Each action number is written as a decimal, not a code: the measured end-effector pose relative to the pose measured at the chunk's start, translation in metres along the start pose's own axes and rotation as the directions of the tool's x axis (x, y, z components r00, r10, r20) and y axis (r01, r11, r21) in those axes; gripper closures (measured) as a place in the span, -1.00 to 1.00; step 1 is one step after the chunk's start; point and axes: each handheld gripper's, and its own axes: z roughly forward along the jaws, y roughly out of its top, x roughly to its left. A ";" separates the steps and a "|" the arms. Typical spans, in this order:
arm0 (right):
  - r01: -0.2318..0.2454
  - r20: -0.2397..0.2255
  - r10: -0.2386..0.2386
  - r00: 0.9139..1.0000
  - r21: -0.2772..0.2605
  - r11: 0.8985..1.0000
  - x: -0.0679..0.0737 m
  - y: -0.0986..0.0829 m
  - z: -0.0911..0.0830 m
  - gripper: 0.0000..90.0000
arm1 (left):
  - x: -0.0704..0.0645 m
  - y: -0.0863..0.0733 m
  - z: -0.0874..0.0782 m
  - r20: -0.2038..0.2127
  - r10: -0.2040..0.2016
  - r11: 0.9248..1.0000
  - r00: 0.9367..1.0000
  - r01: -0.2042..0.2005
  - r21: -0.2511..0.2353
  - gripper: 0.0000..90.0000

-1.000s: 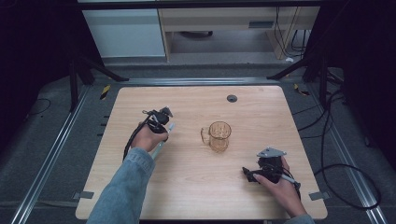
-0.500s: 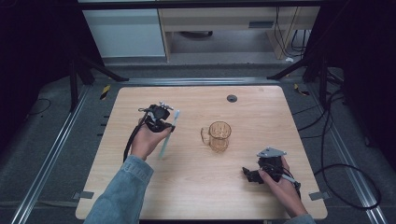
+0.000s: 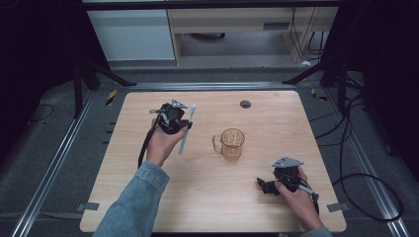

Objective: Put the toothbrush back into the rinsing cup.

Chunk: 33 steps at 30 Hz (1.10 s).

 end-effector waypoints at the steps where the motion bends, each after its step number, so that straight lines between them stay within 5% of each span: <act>1: 0.000 0.000 0.000 1.000 0.000 1.000 0.000 0.000 0.000 -0.97 | 0.000 0.002 0.000 0.003 0.003 1.000 1.000 -0.003 -0.006 0.76; 17: 0.017 -0.023 -0.016 1.000 0.001 1.000 -0.002 0.000 0.000 -0.99 | -0.009 0.017 -0.004 -0.007 0.007 0.992 1.000 -0.008 -0.123 0.77; 27: 0.017 -0.020 -0.017 1.000 0.001 1.000 -0.001 -0.001 -0.001 -0.98 | -0.018 0.020 -0.006 -0.008 -0.025 0.976 1.000 0.023 -0.216 0.76; 33: 0.019 -0.024 -0.019 1.000 0.001 1.000 -0.002 0.000 0.000 -0.99 | -0.027 0.018 -0.009 -0.002 -0.023 0.959 1.000 0.021 -0.284 0.76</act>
